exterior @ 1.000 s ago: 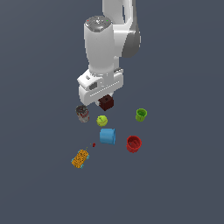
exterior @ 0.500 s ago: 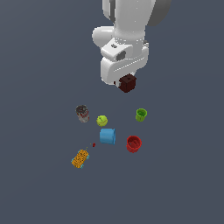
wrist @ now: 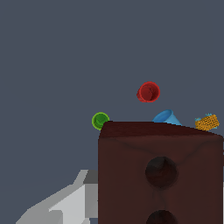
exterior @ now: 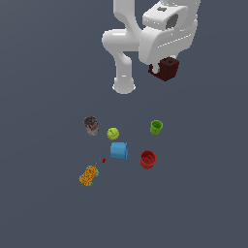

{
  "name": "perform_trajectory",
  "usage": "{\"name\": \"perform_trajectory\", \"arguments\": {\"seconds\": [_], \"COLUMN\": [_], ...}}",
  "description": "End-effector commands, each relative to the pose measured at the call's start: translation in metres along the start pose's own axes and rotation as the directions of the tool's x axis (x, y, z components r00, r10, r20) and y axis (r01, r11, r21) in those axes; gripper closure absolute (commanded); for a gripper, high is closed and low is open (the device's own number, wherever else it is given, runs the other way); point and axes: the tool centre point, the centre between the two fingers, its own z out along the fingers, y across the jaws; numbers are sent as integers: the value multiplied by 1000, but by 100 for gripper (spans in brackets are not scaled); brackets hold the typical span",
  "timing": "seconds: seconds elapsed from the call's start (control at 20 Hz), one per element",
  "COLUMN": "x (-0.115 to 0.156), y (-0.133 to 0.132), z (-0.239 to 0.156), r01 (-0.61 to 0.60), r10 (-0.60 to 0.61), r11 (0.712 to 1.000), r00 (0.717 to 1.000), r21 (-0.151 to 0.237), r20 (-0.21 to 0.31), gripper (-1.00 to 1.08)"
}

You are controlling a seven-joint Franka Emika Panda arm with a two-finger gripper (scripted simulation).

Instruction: Pick up a designated object from a clutter of objects.

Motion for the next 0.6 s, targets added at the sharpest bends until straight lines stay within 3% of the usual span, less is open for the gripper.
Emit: {"name": "perform_trajectory", "arguments": {"seconds": [0.0,0.55], "x": [7,20], "y": [-12,-31], "z": [-15,-39], "r01": [-1,-2], "r10": [1,2], "r11": [1000,1000], "r00": [1000,1000], "r21": [0,2], "r20": [-1,-2], "gripper": [108,108]}}
